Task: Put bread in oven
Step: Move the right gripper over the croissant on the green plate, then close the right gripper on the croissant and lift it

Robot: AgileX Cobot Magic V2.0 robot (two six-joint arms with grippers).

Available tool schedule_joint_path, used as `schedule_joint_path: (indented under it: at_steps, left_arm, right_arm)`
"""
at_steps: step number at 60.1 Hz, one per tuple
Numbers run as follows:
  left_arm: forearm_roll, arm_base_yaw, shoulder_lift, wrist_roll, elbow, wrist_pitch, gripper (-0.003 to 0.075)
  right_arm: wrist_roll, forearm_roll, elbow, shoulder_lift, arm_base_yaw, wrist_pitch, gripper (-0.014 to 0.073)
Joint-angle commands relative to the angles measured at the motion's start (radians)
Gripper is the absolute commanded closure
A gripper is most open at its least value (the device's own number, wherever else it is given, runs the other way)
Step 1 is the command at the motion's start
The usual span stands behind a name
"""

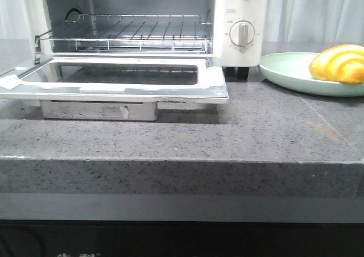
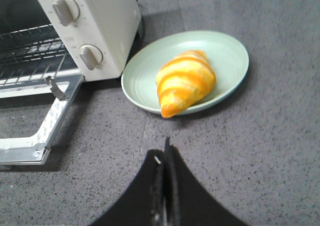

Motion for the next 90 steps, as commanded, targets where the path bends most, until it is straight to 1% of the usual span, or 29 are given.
schedule_joint_path:
  at_steps: [1, 6, 10, 13, 15, 18, 21, 23, 26, 32, 37, 43, 48, 53, 61, 68, 83, 90]
  left_arm:
    - [0.0, 0.044, -0.126, -0.002, 0.042, -0.054, 0.0741]
    - [-0.002, 0.071, -0.238, -0.002, 0.114, -0.051, 0.0741]
    - [-0.022, 0.086, -0.322, -0.002, 0.168, -0.051, 0.0741]
    - [-0.039, 0.091, -0.369, -0.002, 0.201, -0.048, 0.0741]
    - [-0.053, 0.094, -0.397, -0.002, 0.223, -0.041, 0.0741]
    - [-0.058, 0.094, -0.431, -0.002, 0.252, -0.03, 0.0741]
    - [-0.062, 0.094, -0.449, -0.002, 0.27, -0.023, 0.0741]
    - [-0.062, 0.094, -0.458, -0.002, 0.277, -0.023, 0.0741]
    - [-0.062, 0.094, -0.465, -0.002, 0.282, -0.023, 0.0741]
    - [-0.062, 0.094, -0.465, -0.002, 0.282, -0.02, 0.0741]
    - [-0.062, 0.094, -0.465, -0.002, 0.282, -0.018, 0.0741]
    - [-0.062, 0.094, -0.465, -0.002, 0.282, -0.016, 0.0741]
    - [-0.062, 0.094, -0.465, -0.002, 0.282, -0.013, 0.0741]
    - [-0.062, 0.094, -0.465, -0.002, 0.282, -0.01, 0.0741]
    - [-0.062, 0.094, -0.465, -0.002, 0.282, -0.01, 0.0741]
    - [-0.062, 0.094, -0.465, -0.002, 0.282, -0.01, 0.0741]
    - [-0.062, 0.094, -0.465, -0.002, 0.282, -0.008, 0.0741]
    - [-0.062, 0.094, -0.465, -0.002, 0.282, -0.008, 0.0741]
  right_arm:
    - [0.035, 0.01, -0.05, 0.074, -0.006, -0.06, 0.065]
    - [0.083, 0.01, -0.051, 0.129, -0.006, -0.069, 0.0638]
    - [0.104, 0.011, -0.051, 0.169, -0.006, -0.082, 0.0589]
    - [0.111, 0.011, -0.051, 0.194, -0.006, -0.098, 0.0528]
    - [0.117, 0.013, -0.051, 0.21, -0.006, -0.113, 0.047]
    - [0.13, 0.025, -0.051, 0.233, -0.006, -0.136, 0.0374]
    - [0.14, 0.043, -0.051, 0.257, -0.006, -0.165, 0.0257]
    - [0.145, 0.044, -0.051, 0.278, -0.006, -0.191, 0.0198]
    - [0.156, 0.047, -0.052, 0.314, -0.007, -0.227, 0.0156]
    - [0.17, 0.079, -0.08, 0.416, -0.008, -0.259, 0.0158]
    - [0.17, 0.1, -0.147, 0.523, -0.012, -0.258, 0.0158]
    - [0.17, 0.113, -0.244, 0.629, -0.043, -0.253, 0.0158]
    - [0.169, 0.141, -0.32, 0.702, -0.084, -0.227, 0.0153]
    - [0.169, 0.15, -0.384, 0.764, -0.112, -0.19, 0.0127]
    - [0.156, 0.15, -0.47, 0.851, -0.118, -0.124, 0.0123]
    - [0.146, 0.17, -0.513, 0.916, -0.119, -0.085, 0.0123]
    - [0.143, 0.201, -0.531, 0.994, -0.12, -0.084, 0.0123]
    - [0.1, 0.238, -0.531, 1.016, -0.12, -0.08, 0.0123]
